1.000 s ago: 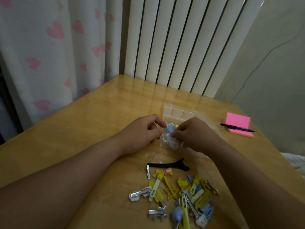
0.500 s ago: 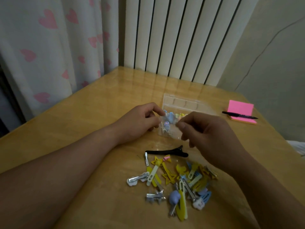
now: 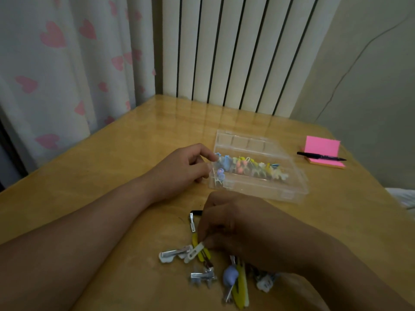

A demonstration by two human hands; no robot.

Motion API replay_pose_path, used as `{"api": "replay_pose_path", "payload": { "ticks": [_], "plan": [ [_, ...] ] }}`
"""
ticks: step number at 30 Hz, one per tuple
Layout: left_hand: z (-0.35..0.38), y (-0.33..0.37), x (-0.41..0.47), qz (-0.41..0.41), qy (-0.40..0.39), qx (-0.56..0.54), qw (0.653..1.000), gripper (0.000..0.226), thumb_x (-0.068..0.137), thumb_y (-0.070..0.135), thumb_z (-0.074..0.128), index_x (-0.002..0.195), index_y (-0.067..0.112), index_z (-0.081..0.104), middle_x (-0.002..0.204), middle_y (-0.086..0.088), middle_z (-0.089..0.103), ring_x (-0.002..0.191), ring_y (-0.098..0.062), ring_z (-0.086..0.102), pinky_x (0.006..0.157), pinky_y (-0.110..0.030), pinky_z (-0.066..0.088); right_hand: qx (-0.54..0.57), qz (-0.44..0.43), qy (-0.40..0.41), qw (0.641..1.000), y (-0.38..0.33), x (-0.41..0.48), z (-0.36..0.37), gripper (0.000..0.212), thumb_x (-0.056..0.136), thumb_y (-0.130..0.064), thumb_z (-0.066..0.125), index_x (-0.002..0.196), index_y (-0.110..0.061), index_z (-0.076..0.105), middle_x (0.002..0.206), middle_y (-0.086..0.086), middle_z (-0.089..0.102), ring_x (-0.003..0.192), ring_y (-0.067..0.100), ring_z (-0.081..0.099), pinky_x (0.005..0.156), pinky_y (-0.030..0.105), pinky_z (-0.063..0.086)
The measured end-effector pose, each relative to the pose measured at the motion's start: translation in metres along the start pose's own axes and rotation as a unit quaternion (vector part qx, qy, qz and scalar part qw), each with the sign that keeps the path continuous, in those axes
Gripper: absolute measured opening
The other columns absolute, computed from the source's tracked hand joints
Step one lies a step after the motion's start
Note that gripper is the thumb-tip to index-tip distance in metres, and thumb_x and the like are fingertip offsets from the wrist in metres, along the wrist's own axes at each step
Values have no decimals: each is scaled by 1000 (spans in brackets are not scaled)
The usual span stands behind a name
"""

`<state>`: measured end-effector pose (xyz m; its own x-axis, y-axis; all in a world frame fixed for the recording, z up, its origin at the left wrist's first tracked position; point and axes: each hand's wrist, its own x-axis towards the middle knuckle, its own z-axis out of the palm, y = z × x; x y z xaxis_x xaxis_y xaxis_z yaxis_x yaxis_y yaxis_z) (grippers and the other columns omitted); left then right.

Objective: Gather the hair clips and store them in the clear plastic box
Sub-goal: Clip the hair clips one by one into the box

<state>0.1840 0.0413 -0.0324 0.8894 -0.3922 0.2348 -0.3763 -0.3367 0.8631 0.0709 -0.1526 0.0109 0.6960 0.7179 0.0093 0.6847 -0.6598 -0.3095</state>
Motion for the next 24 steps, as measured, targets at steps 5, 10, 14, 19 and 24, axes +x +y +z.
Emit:
{"api": "replay_pose_path", "payload": {
  "ticks": [5, 10, 14, 19, 24],
  "plan": [
    [0, -3, 2, -2, 1, -4, 1000, 22, 99, 11, 66, 115, 24, 72, 80, -5, 71, 80, -17, 69, 89, -44, 57, -21, -12, -6, 1000, -2, 2, 1, 5, 99, -25, 66, 102, -28, 67, 109, -12, 54, 106, 8, 50, 89, 28, 45],
    [1, -4, 2, 0, -2, -3, 1000, 21, 99, 11, 65, 116, 22, 72, 74, 7, 67, 77, -11, 66, 89, -45, 56, -30, -31, -16, 999, -4, 0, 0, 9, 99, -27, 67, 107, -32, 66, 109, -15, 54, 104, 9, 49, 89, 24, 41],
    [1, -5, 2, 3, -2, -2, 1000, 20, 99, 12, 65, 115, 23, 71, 73, 7, 67, 77, -13, 66, 89, -48, 56, -33, -31, -20, 999, -3, 1, -2, 11, 96, -23, 71, 102, -31, 66, 108, -14, 55, 102, 10, 49, 88, 25, 41],
    [1, -6, 2, 5, -5, -3, 1000, 19, 99, 15, 66, 115, 24, 71, 74, 7, 68, 79, -16, 67, 93, -54, 55, -51, -14, -14, 998, -3, 3, 7, 9, 101, -30, 62, 102, -32, 54, 106, -13, 50, 99, 11, 45, 87, 27, 39],
    [0, -5, 1, 9, -6, -2, 1000, 20, 96, 21, 65, 114, 28, 71, 76, 9, 68, 80, -17, 67, 93, -56, 56, -45, 13, 12, 999, -4, 2, 13, 23, 104, -24, 60, 103, -36, 41, 101, -19, 44, 91, 5, 38, 84, 15, 34]
  ]
}}
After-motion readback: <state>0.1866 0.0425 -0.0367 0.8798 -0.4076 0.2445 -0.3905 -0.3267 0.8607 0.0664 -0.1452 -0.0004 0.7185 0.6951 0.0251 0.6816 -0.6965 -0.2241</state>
